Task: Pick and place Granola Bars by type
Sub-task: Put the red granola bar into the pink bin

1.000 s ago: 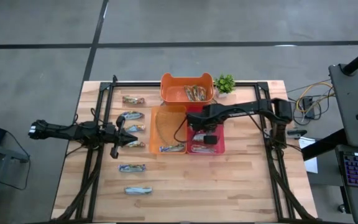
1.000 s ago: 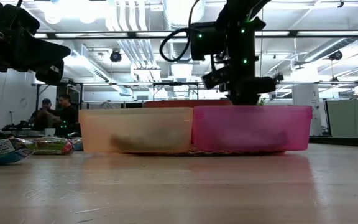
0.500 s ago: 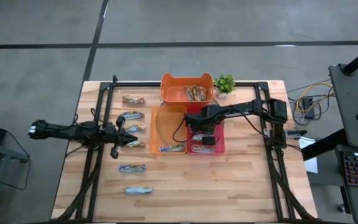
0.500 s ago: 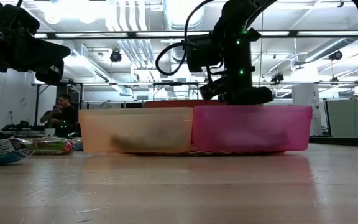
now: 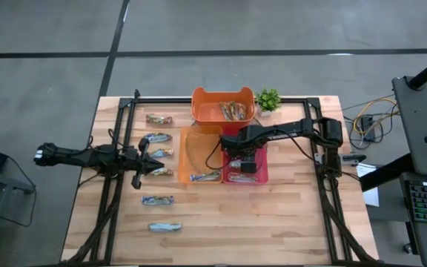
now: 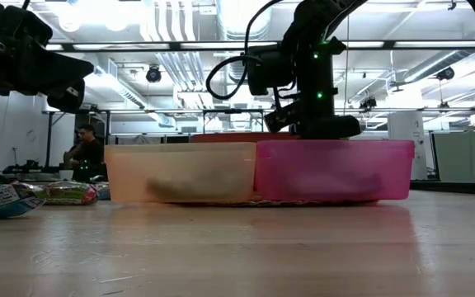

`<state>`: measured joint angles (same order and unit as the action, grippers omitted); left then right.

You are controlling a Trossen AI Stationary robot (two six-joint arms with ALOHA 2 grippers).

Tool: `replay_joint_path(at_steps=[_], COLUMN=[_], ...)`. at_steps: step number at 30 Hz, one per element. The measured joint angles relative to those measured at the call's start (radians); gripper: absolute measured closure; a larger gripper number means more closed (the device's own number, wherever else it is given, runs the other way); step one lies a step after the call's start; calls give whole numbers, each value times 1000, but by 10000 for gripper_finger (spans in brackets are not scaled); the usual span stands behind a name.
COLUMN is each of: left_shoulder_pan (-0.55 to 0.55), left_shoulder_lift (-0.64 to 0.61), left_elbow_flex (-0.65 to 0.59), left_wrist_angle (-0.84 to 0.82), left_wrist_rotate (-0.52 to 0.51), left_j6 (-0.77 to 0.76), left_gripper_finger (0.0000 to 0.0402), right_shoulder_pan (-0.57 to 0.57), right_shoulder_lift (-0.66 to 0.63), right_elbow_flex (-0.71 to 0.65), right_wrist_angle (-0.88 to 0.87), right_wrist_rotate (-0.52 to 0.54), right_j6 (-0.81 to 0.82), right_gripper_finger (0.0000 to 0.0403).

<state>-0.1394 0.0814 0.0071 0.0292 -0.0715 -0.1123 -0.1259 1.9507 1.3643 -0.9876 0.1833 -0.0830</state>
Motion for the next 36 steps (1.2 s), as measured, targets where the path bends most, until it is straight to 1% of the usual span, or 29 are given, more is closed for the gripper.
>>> replay_joint_path(at_steps=[9,12,16,20,25,31,36], left_shoulder_pan=[0,0,0,0,0,0,0], left_shoulder_lift=[0,0,0,0,0,0,0], left_elbow_flex=[0,0,0,0,0,0,0], left_wrist_angle=[0,0,0,0,0,0,0], left_wrist_rotate=[0,0,0,0,0,0,0], left_j6=[0,0,0,0,0,0,0], left_gripper_finger=[401,401,401,401,401,401,401], right_shoulder_pan=[52,65,81,91,118,182,253], right_shoulder_lift=[-39,-53,-58,-58,-59,-100,-149], right_elbow_flex=[0,5,36,89,154,196,192], right_wrist_angle=[-3,-8,-57,-133,-184,-202,-171], right_wrist_rotate=[3,51,106,108,108,108,106], right_j6=[12,55,80,93,141,216,278], right_gripper_finger=[301,296,282,268,253,234,209])
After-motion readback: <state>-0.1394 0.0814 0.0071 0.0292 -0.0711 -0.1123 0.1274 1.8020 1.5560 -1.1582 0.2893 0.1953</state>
